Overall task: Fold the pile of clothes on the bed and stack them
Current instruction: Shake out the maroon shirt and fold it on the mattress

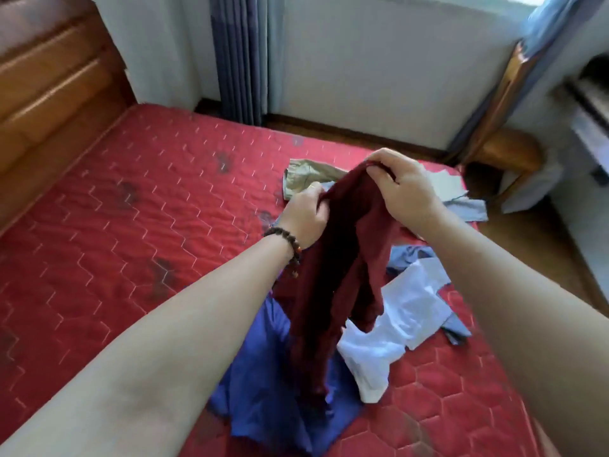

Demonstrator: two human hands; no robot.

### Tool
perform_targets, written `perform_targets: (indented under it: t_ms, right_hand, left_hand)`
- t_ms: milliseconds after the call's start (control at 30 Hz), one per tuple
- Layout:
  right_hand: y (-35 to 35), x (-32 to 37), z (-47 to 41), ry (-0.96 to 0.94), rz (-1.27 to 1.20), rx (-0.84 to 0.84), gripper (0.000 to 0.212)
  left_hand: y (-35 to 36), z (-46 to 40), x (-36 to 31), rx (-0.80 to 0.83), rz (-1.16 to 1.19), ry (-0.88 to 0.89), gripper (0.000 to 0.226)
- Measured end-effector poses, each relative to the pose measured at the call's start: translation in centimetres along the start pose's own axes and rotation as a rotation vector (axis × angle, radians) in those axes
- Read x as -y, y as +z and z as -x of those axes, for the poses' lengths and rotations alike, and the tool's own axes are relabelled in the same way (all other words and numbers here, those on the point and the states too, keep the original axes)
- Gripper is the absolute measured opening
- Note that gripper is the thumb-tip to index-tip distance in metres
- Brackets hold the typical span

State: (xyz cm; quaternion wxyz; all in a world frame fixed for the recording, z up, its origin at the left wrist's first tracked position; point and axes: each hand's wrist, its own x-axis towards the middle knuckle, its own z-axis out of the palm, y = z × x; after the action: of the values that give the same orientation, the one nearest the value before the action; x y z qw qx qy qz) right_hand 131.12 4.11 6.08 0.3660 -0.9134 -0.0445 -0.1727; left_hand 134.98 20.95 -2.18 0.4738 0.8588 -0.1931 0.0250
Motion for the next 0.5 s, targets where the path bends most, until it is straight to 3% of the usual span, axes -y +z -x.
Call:
perform_targets:
  t_ms: [100, 233, 367, 500]
  right_hand:
    - [-6.2, 2.7, -1.6, -0.063, 0.067, -0.087, 0.013]
    - [-11.3, 4.0, -2.8, -0.134, 0.149, -0.173, 0.012]
    - [-14.7, 5.6, -3.4, -0.204, 0.204, -0.227, 0.012]
    - [-16.2, 6.1, -3.9, -0.212, 0.315, -0.143, 0.014]
  left_hand:
    - [-4.2, -2.5, -5.3, -0.124, 0.082, 0.059, 0.009]
    - [-9.1, -4.2, -10.7, -0.068, 0.116, 0.195, 0.019]
    - [-13.0, -4.8, -13.8, 0.074, -0.154, 0.350, 0.034]
    - [-16.2, -6.1, -14.6, 0.014, -0.271, 0.414, 0.041]
